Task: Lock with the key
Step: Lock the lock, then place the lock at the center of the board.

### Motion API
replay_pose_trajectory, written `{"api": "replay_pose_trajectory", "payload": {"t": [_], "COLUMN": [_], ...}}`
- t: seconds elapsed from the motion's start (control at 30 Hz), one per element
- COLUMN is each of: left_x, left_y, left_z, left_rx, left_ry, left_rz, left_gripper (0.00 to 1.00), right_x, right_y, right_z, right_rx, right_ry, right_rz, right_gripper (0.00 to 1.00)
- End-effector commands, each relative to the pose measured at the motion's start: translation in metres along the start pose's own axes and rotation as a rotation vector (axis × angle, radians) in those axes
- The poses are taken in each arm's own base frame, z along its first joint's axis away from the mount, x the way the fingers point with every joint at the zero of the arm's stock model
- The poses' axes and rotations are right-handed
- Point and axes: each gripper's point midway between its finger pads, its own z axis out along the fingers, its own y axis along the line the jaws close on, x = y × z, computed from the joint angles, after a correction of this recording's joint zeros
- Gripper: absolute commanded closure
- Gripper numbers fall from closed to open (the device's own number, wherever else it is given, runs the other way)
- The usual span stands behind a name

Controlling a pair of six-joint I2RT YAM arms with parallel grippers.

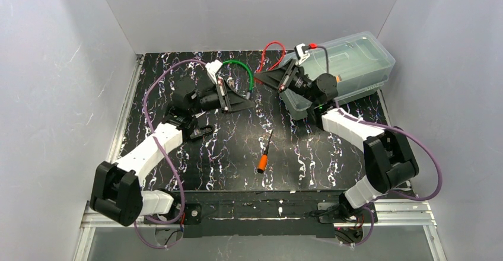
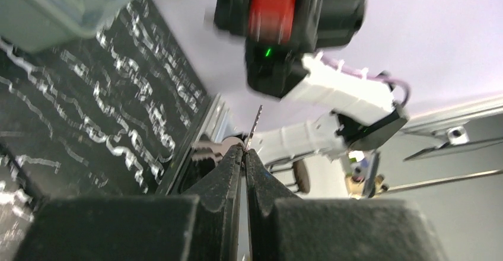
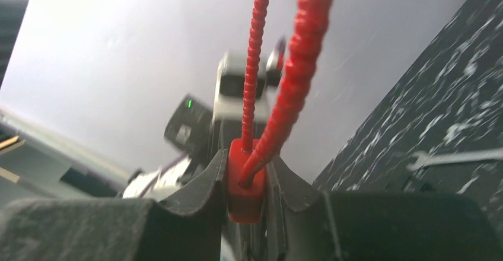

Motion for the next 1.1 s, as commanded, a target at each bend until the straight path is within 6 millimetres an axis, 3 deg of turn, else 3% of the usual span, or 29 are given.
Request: {"api": "replay_pose_trajectory", "payload": {"t": [0.0, 0.27, 0.4, 0.53, 0.77, 0.93, 1.07], "left_x": [0.044, 0.053, 0.034, -0.004, -0.068, -0.087, -0.092], "left_y": [0.013, -0.001, -0.003, 0.0, 0.02, 0.038, 0.046], "left_z": [-0.012, -0.02, -0.032, -0.056, -0.12, -0.158, -0.174], "left_rx": [-0.114, -0.066, -0.069, -0.1, -0.212, -0.273, -0.301], "left_ry": [0.15, 0.2, 0.136, 0.019, -0.232, -0.342, -0.382], "left_rz": [0.091, 0.078, 0.075, 0.059, 0.049, 0.016, 0.026], "left_gripper": [1.0, 1.0, 1.0, 1.0, 1.0, 1.0, 1.0], "right_x": [-0.069, -0.057, -0.038, -0.006, 0.062, 0.108, 0.138], "right_y": [0.028, 0.026, 0.017, -0.006, -0.062, -0.102, -0.133], "right_z": [-0.001, 0.001, 0.002, 0.003, 0.005, 0.005, 0.005], "right_rx": [-0.003, -0.015, 0.038, 0.158, 0.294, 0.37, 0.403], "right_ry": [-0.231, -0.156, -0.035, 0.13, 0.443, 0.636, 0.763], "right_rz": [-0.137, -0.175, -0.27, -0.381, -0.493, -0.555, -0.56], "right_gripper": [0.99, 0.99, 0.99, 0.99, 0.99, 0.95, 0.91]}}
